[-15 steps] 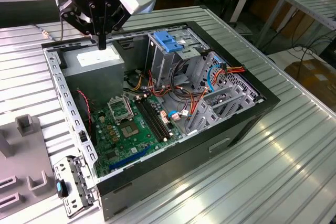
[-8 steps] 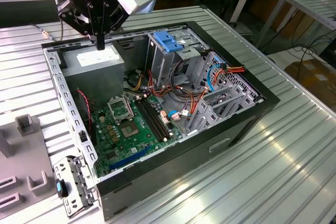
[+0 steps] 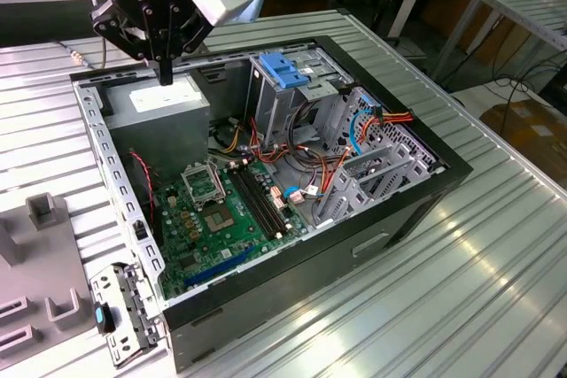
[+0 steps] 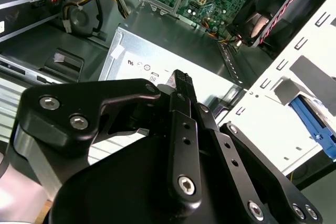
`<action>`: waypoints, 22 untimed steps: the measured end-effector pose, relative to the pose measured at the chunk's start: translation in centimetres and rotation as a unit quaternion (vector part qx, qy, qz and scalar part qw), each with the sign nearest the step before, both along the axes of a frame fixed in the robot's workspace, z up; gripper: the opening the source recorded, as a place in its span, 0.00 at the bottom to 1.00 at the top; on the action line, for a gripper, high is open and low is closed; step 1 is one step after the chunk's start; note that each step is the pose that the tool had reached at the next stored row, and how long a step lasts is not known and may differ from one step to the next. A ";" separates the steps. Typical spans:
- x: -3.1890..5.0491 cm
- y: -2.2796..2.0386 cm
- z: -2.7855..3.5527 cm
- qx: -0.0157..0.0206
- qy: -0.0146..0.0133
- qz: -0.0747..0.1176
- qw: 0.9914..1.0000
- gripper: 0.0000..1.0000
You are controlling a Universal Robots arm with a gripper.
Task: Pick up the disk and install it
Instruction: 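Reach for the disk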
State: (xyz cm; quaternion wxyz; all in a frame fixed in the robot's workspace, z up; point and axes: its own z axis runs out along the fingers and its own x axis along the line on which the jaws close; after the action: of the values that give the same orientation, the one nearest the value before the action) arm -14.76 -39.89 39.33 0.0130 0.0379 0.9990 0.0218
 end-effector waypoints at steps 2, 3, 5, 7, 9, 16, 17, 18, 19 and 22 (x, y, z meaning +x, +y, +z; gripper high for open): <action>-0.15 0.00 0.00 0.000 0.000 0.000 1.000 0.11; -0.29 0.00 0.00 0.000 0.000 0.000 1.000 0.11; -0.49 0.00 0.00 0.000 0.000 0.000 1.000 0.11; -0.59 0.00 0.00 0.000 0.000 0.000 1.000 0.11; -0.63 0.00 0.00 0.000 0.000 0.000 1.000 0.11; -0.82 0.00 0.00 0.000 0.000 0.000 1.000 0.11; -0.85 0.00 0.00 0.000 0.000 0.000 1.000 0.11; -0.87 0.00 0.00 0.000 0.000 0.000 1.000 0.11; -0.91 0.00 0.00 0.000 0.000 0.000 1.000 0.11; -1.01 0.00 0.00 0.000 0.000 0.000 1.000 0.11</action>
State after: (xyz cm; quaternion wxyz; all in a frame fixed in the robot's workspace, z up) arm -15.77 -39.89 39.33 0.0130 0.0379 0.9990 0.0218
